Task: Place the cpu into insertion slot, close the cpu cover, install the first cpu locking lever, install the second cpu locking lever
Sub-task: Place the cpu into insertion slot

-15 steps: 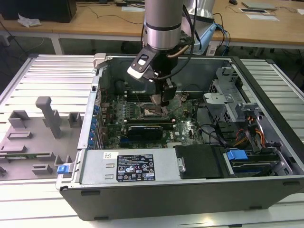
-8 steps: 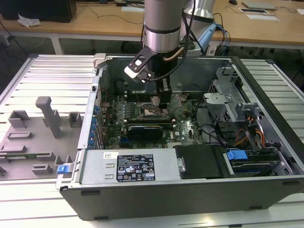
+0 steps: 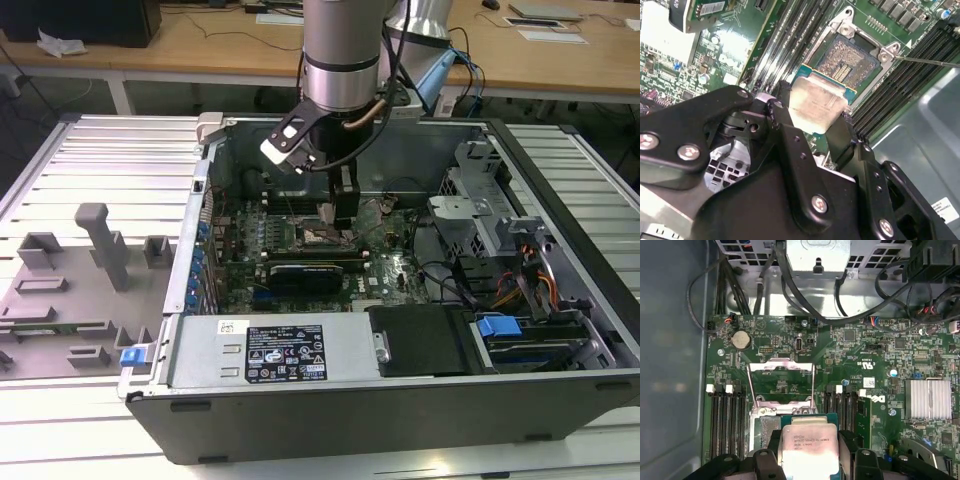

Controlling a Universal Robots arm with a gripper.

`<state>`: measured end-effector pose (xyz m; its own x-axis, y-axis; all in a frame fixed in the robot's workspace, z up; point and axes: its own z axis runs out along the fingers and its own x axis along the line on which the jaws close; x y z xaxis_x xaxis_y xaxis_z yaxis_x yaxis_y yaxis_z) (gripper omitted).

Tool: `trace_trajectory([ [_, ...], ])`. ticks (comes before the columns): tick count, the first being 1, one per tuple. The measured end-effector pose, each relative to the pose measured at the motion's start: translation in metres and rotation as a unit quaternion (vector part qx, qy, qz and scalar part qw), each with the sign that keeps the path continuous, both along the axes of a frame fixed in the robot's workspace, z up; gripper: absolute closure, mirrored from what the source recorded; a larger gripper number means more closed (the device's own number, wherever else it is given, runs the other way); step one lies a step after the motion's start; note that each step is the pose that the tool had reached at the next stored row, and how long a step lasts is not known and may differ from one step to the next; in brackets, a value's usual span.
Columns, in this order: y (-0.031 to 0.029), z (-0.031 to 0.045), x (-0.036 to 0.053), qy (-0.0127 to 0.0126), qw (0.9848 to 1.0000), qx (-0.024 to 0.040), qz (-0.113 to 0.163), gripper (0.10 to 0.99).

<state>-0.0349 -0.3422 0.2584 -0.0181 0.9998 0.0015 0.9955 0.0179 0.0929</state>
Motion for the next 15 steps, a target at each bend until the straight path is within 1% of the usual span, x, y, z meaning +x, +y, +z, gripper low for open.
trace_trajectory([
  [1,0.0000,-0.0004,-0.0014,-0.0046,1.0000,0.0005,0.000,0.549],
  [3,0.0001,-0.0018,-0.0038,-0.0147,0.9999,0.0012,0.000,0.549],
  [4,0.0001,-0.0029,-0.0049,-0.0174,0.9998,0.0012,0.000,0.549],
  [5,0.0001,-0.0038,-0.0052,-0.0182,0.9998,0.0012,0.000,0.549],
  [7,0.0001,-0.0086,-0.0064,-0.0184,0.9998,-0.0002,-0.002,0.549],
  [9,0.0012,-0.0121,-0.0069,-0.0184,0.9998,-0.0046,-0.004,0.549],
  [10,0.0017,-0.0131,-0.0071,-0.0184,0.9998,-0.0055,-0.005,0.549],
  [12,0.0029,-0.0147,-0.0078,-0.0184,0.9998,-0.0062,-0.007,0.549],
  [15,0.0066,-0.0172,-0.0090,-0.0184,0.9998,-0.0068,-0.009,0.549],
])
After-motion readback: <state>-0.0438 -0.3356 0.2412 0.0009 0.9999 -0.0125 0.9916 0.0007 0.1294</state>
